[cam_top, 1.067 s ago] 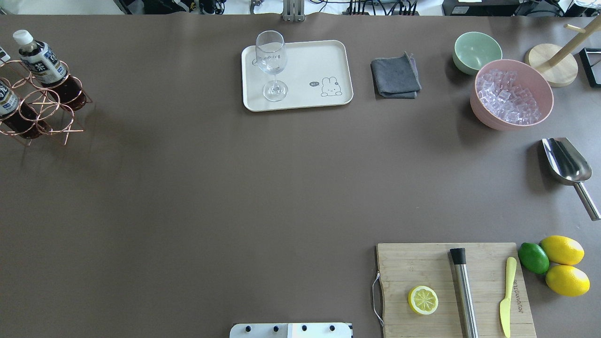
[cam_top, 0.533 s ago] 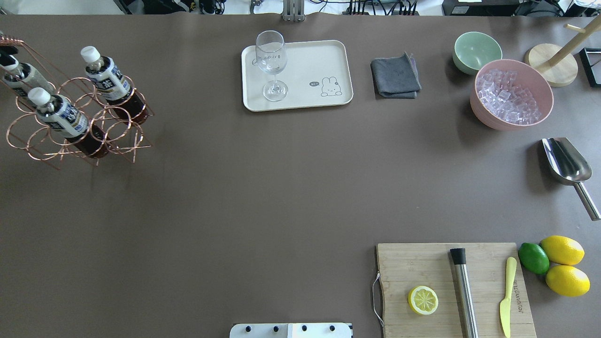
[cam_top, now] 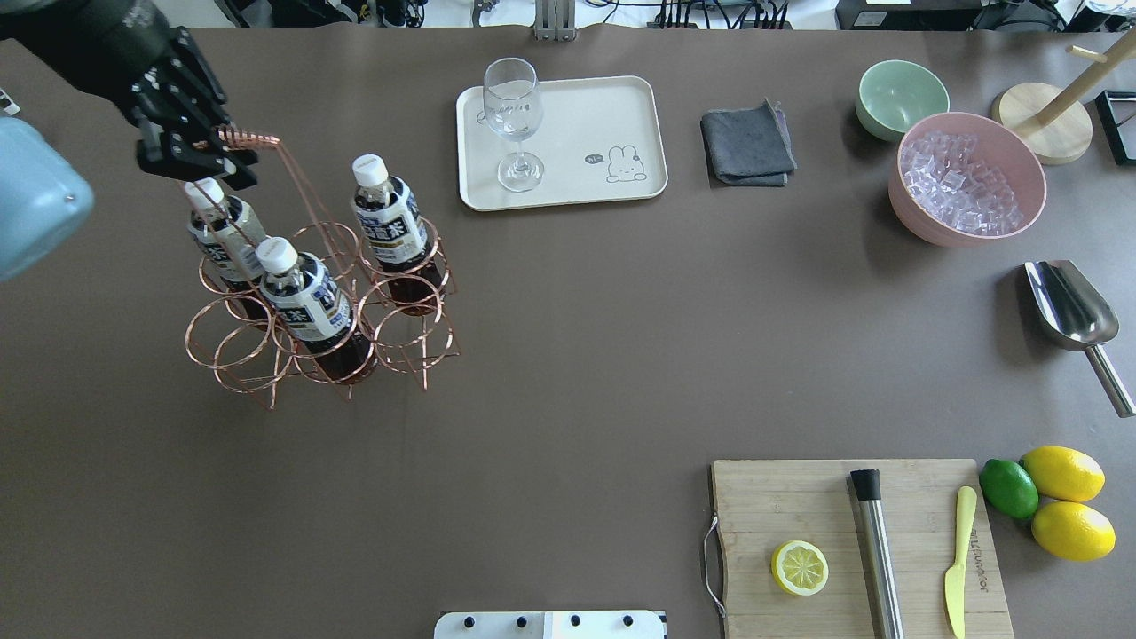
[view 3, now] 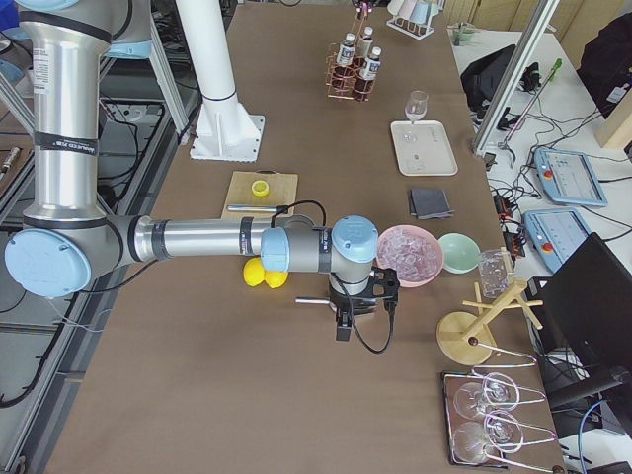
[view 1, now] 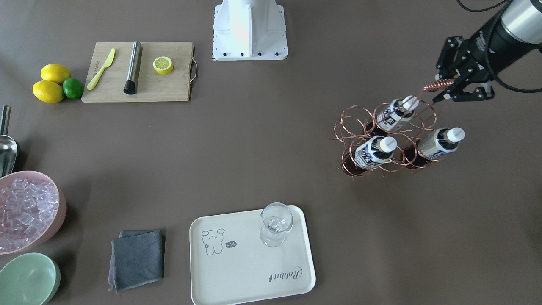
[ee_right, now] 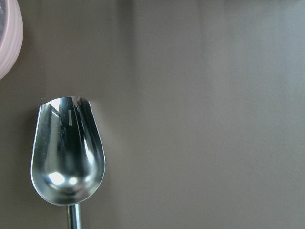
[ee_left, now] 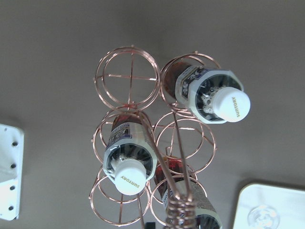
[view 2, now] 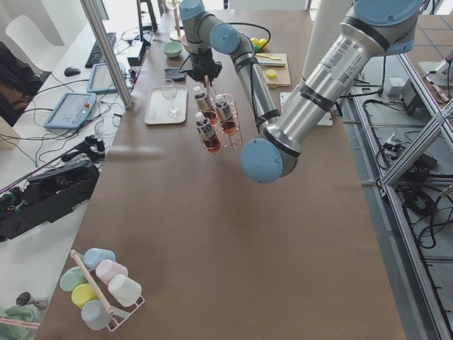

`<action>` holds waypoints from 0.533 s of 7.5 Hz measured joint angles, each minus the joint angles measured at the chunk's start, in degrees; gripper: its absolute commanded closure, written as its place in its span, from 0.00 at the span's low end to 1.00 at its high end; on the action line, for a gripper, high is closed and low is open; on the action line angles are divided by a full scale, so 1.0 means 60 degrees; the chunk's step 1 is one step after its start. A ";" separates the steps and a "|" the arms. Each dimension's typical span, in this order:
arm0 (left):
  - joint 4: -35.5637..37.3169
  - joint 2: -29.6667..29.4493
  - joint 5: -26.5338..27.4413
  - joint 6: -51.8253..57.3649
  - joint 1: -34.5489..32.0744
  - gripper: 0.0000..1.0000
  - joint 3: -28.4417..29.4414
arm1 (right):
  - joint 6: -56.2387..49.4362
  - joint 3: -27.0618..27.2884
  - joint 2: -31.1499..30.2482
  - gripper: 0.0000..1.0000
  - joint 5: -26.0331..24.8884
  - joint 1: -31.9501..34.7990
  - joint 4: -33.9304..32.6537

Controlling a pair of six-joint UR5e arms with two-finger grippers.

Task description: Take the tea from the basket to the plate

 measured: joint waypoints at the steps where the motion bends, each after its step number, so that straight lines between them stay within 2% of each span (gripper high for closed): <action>1: 0.0126 -0.1098 0.0064 -0.0808 0.0712 1.00 0.0400 | -0.0001 -0.0001 0.0000 0.00 0.0000 -0.0001 0.0004; 3: 0.0228 -0.2556 0.0634 -0.1445 0.1458 1.00 0.0823 | 0.0000 -0.0003 -0.0006 0.00 -0.0001 -0.0001 0.0008; 4: 0.0233 -0.2884 0.0902 -0.1602 0.1730 1.00 0.0857 | 0.0000 -0.0011 -0.0004 0.00 -0.0010 -0.0001 0.0016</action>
